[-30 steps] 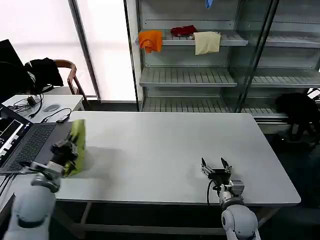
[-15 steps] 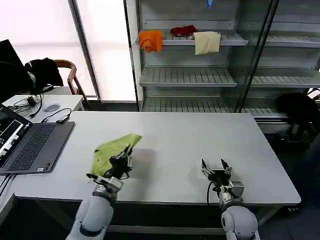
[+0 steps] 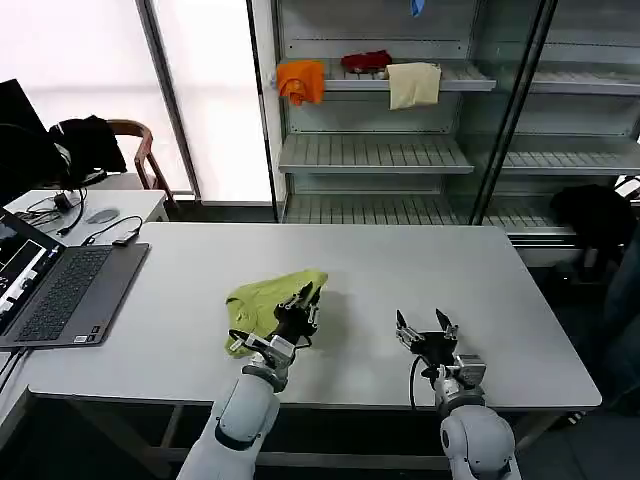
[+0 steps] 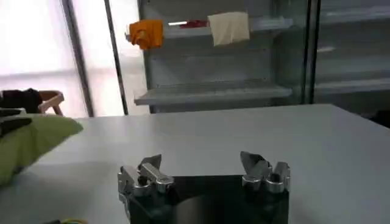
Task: Fold and organize the clothes.
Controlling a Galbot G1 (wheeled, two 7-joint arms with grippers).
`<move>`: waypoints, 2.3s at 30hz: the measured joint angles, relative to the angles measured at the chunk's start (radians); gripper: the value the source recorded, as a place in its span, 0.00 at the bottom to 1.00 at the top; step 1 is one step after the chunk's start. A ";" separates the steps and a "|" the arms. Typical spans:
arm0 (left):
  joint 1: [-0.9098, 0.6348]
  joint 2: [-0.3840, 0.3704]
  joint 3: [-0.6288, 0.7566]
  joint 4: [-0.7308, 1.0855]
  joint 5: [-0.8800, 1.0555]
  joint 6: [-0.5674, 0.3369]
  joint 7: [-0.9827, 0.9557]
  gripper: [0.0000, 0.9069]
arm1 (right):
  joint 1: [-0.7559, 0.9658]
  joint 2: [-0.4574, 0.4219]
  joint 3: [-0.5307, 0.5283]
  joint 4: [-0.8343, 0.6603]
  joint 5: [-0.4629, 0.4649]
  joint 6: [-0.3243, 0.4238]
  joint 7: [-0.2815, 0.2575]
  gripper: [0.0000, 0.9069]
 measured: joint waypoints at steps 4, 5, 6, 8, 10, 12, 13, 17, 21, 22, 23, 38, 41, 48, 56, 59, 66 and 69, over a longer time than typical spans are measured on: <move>-0.011 0.003 0.007 -0.017 -0.055 0.009 -0.005 1.00 | 0.007 0.008 -0.011 -0.001 -0.006 -0.007 -0.006 1.00; -0.012 0.006 0.009 -0.025 -0.070 0.011 -0.005 1.00 | 0.009 0.010 -0.013 -0.002 -0.008 -0.009 -0.007 1.00; -0.012 0.009 0.009 -0.033 -0.083 0.013 -0.004 1.00 | 0.011 0.013 -0.018 -0.003 -0.009 -0.012 -0.009 1.00; -0.012 0.017 0.005 -0.057 -0.110 0.019 -0.002 1.00 | 0.016 0.018 -0.026 -0.006 -0.009 -0.018 -0.013 1.00; -0.012 0.024 -0.003 -0.080 -0.131 0.021 0.001 1.00 | 0.021 0.024 -0.035 -0.007 -0.008 -0.028 -0.017 1.00; -0.011 0.033 -0.018 -0.102 -0.147 0.021 0.005 1.00 | 0.027 0.031 -0.044 -0.007 0.000 -0.045 -0.023 1.00; -0.010 0.037 -0.027 -0.109 -0.155 0.021 0.006 1.00 | 0.031 0.035 -0.048 -0.007 0.006 -0.056 -0.024 1.00; 0.001 0.056 -0.080 -0.127 -0.188 0.019 0.001 1.00 | 0.048 0.050 -0.069 -0.016 0.046 -0.102 -0.028 1.00; 0.021 0.064 -0.141 -0.129 -0.217 0.009 -0.009 1.00 | 0.066 0.051 -0.093 -0.034 0.099 -0.134 -0.029 0.79; 0.028 0.063 -0.158 -0.129 -0.224 0.005 -0.010 1.00 | 0.072 0.050 -0.101 -0.040 0.118 -0.141 -0.029 0.73; 0.034 0.063 -0.172 -0.128 -0.229 0.002 -0.012 1.00 | 0.076 0.051 -0.109 -0.046 0.135 -0.147 -0.027 0.72; 0.133 0.060 -0.319 -0.102 -0.292 -0.040 -0.032 1.00 | 0.173 0.085 -0.194 -0.172 0.335 -0.192 0.029 0.00; 0.149 0.058 -0.334 -0.093 -0.298 -0.049 -0.039 1.00 | 0.185 0.085 -0.199 -0.185 0.351 -0.195 0.050 0.00; 0.168 0.059 -0.361 -0.080 -0.309 -0.060 -0.049 1.00 | 0.192 0.087 -0.204 -0.194 0.377 -0.200 0.078 0.00; 0.190 0.059 -0.371 -0.068 -0.312 -0.071 -0.058 1.00 | 0.185 0.077 -0.191 -0.187 0.391 -0.204 0.103 0.00; 0.196 0.059 -0.373 -0.067 -0.313 -0.075 -0.061 1.00 | 0.178 0.071 -0.180 -0.175 0.394 -0.205 0.106 0.00; 0.203 0.053 -0.372 -0.067 -0.312 -0.076 -0.064 1.00 | 0.151 0.042 -0.142 -0.140 0.407 -0.207 0.102 0.00; 0.207 0.052 -0.372 -0.068 -0.312 -0.076 -0.064 1.00 | 0.134 0.026 -0.124 -0.122 0.410 -0.207 0.098 0.00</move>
